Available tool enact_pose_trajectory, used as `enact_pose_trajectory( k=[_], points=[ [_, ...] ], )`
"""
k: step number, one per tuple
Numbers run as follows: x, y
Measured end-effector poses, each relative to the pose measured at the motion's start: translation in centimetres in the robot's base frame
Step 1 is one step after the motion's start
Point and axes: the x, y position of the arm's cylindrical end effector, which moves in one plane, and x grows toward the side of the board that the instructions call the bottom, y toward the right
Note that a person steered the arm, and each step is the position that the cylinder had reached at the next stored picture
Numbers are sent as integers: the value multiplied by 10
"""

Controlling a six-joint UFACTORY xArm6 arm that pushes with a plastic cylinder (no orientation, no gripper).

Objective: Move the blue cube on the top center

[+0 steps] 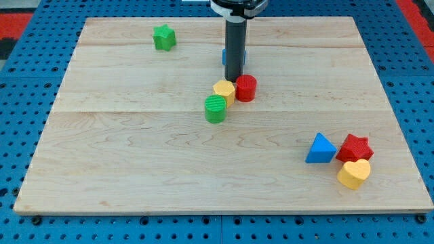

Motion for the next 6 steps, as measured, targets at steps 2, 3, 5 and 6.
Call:
enact_pose_trajectory(
  k=[2, 3, 5, 6],
  points=[
    [-57, 8],
    [-51, 5],
    [-79, -28],
    [-89, 6]
  ],
)
